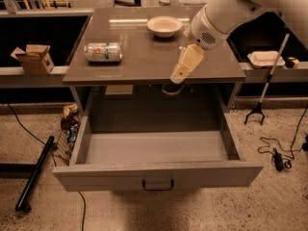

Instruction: Place 7up can into top drawer

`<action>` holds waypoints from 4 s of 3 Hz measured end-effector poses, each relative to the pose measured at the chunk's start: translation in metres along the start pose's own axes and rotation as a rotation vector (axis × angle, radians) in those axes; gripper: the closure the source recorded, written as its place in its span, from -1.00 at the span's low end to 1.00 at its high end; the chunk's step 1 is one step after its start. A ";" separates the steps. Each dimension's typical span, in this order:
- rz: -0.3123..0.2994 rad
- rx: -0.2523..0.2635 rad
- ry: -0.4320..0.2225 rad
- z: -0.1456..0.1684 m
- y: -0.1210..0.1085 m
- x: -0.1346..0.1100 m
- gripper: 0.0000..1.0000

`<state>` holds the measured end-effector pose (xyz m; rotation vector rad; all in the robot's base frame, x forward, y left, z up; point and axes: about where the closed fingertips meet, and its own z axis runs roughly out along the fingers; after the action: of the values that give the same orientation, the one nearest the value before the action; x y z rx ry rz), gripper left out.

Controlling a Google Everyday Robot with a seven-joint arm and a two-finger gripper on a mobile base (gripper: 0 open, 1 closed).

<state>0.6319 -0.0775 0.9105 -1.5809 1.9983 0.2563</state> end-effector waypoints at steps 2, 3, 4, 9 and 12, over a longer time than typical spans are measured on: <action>0.001 -0.009 -0.021 0.011 -0.004 -0.004 -1.00; 0.004 -0.018 -0.056 0.037 -0.021 -0.024 -1.00; 0.014 -0.020 -0.101 0.059 -0.034 -0.052 -1.00; 0.018 -0.051 -0.136 0.128 -0.053 -0.126 -1.00; 0.005 -0.046 -0.052 0.189 -0.062 -0.171 -1.00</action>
Offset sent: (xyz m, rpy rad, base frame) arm 0.0191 0.0140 -0.0106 0.0501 -0.0023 0.0120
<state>0.7733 0.1381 0.8603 -1.5814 1.9705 0.3447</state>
